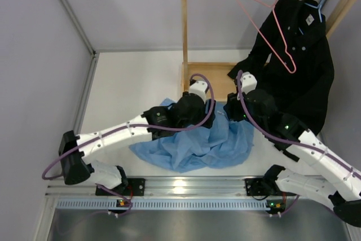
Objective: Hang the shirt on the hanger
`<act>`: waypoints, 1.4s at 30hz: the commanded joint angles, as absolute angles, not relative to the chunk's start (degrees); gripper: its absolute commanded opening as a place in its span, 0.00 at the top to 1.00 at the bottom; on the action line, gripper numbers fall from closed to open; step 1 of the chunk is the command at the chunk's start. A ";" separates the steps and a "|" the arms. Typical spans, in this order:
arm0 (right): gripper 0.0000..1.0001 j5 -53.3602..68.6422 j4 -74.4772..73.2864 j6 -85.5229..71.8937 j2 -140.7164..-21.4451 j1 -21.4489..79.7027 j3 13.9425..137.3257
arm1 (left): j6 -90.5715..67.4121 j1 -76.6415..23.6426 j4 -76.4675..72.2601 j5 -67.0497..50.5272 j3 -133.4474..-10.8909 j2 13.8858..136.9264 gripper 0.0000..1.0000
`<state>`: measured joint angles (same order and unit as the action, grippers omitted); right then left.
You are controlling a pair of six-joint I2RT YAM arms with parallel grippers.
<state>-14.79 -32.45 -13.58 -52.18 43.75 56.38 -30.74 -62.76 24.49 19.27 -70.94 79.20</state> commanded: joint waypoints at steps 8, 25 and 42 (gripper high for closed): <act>0.57 -21.36 -31.55 -15.56 -45.62 41.66 55.81 | -37.09 -70.31 40.33 44.55 -82.26 90.70 0.39; 0.54 -19.34 -32.78 -14.94 -43.86 41.48 56.60 | -36.65 -69.96 41.13 45.44 -84.55 95.45 0.79; 0.04 -30.31 -48.42 -3.26 -53.85 41.40 95.34 | -23.20 -55.99 40.69 14.24 -77.19 72.78 1.00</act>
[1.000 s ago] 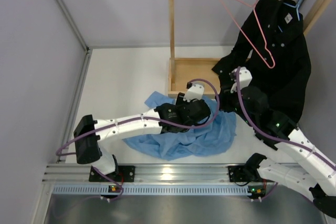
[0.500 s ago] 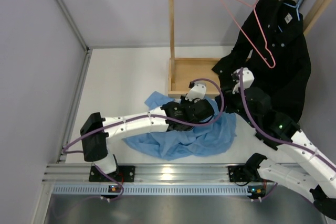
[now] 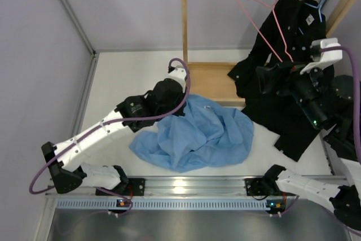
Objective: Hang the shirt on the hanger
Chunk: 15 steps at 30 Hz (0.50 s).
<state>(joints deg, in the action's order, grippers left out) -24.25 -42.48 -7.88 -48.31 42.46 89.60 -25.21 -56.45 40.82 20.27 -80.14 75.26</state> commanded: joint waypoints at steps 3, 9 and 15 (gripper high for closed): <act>0.02 -38.65 -48.34 2.35 -58.42 40.09 101.76 | -25.30 -55.99 40.43 15.55 -73.15 68.74 1.00; 0.04 -18.10 -50.62 2.82 -69.05 17.53 111.00 | -27.07 -56.07 37.80 14.07 -66.10 61.88 1.00; 0.08 -4.59 -52.47 3.78 -75.84 3.70 112.33 | -27.25 -56.07 36.74 14.15 -61.53 56.61 1.00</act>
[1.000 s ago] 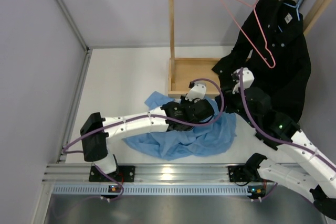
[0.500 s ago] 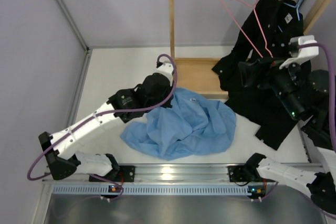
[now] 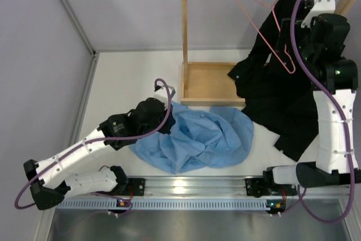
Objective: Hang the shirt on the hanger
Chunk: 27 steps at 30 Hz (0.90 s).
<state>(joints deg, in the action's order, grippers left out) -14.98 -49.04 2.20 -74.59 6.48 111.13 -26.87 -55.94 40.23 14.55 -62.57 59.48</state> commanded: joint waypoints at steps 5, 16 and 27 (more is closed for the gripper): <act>0.23 12.90 -51.60 1.24 -80.68 -4.92 111.45 | -27.60 -56.07 36.65 12.22 -60.21 56.16 1.00; 0.49 16.52 -48.78 0.44 -81.91 -5.27 107.84 | -27.77 -56.07 36.30 11.43 -58.54 56.86 1.00; 0.83 17.49 -47.99 -1.58 -80.77 -4.75 106.88 | -27.60 -55.99 36.21 11.51 -58.71 57.04 1.00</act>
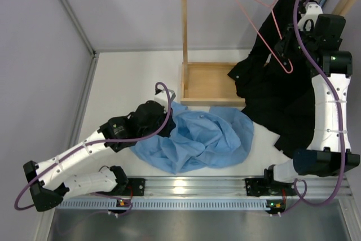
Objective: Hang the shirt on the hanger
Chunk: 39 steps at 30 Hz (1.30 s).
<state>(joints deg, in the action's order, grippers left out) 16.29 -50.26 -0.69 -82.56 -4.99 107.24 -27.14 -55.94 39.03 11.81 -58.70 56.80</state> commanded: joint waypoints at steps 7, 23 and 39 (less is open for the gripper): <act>0.80 18.02 -46.94 -2.02 -80.07 -4.31 105.12 | -27.69 -56.07 36.04 11.95 -58.71 56.60 1.00; 1.00 20.39 -43.34 -6.15 -77.17 -3.78 107.05 | -29.18 -55.99 35.77 15.82 -59.15 55.99 1.00; 1.00 26.19 -38.32 -7.91 -75.23 -3.78 111.26 | -29.88 -55.99 32.35 19.25 -58.36 55.37 1.00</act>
<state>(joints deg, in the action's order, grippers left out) 22.81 -44.42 -7.01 -76.51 -4.23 107.50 -29.06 -55.94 36.42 17.56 -58.67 56.75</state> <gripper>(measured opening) 0.004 0.025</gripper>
